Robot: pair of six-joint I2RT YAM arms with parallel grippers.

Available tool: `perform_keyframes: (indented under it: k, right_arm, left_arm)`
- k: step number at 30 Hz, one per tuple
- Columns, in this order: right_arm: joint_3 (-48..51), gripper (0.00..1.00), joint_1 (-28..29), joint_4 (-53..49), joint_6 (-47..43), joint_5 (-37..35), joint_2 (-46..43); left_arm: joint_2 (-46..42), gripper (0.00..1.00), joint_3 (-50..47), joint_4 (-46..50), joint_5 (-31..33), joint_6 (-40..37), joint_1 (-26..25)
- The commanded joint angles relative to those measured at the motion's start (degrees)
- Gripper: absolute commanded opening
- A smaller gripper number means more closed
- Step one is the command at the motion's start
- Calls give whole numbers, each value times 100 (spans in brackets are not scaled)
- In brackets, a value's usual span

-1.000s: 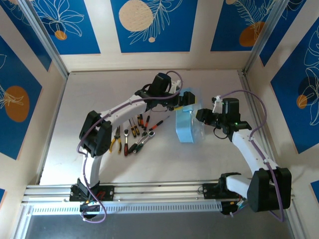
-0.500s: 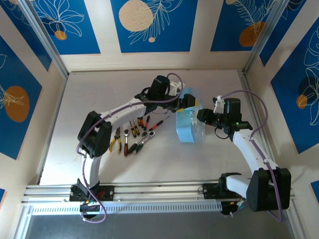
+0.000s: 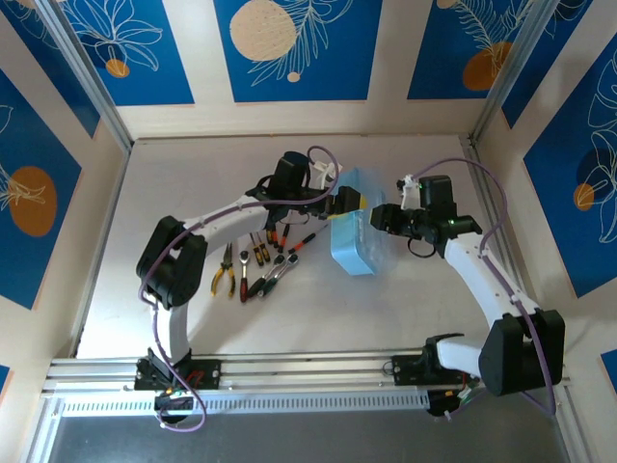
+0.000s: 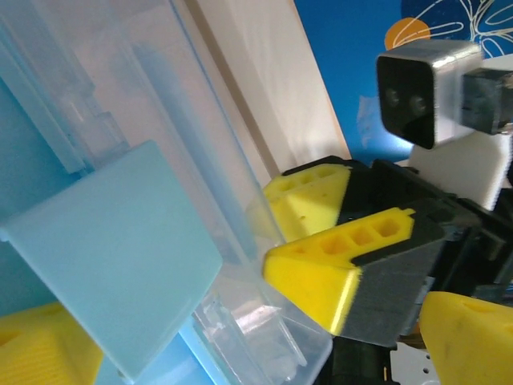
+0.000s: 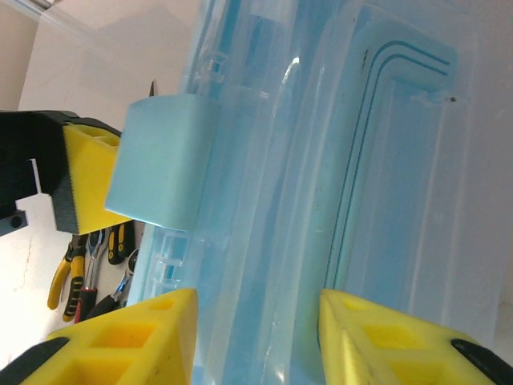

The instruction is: Pack the tool kit

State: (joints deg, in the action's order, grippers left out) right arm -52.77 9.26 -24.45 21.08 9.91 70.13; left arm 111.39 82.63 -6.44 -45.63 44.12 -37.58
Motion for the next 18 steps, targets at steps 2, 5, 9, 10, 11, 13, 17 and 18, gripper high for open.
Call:
perform_keyframes:
  k: [2, 5, 9, 10, 11, 13, 17, 18]
  right_arm:
    - [-435, 43, 190, -535, -127, -259, 224]
    - [-621, 43, 210, -601, -125, -358, 362]
    - [-818, 43, 200, -678, -141, -558, 523]
    - [-861, 43, 168, -687, -161, -578, 553]
    - [-895, 43, 136, -707, -184, -578, 577]
    - [-964, 43, 32, -737, -228, -578, 614]
    - [-1104, 43, -194, -886, -369, -539, 581]
    - [-1149, 43, -241, -953, -423, -570, 552]
  left_arm:
    - [466, 100, -220, 546, 147, -206, 77]
    - [584, 100, -63, 450, 151, -211, 93]
    - [782, 100, 192, 170, 105, -38, 97]
    - [813, 100, 241, 95, 83, 18, 101]
    - [835, 100, 273, 30, 84, 56, 85]
    - [862, 100, 326, -84, 78, 135, 88]
    - [833, 100, 350, -115, 91, 127, 95]
    - [813, 100, 343, -91, 117, 100, 104]
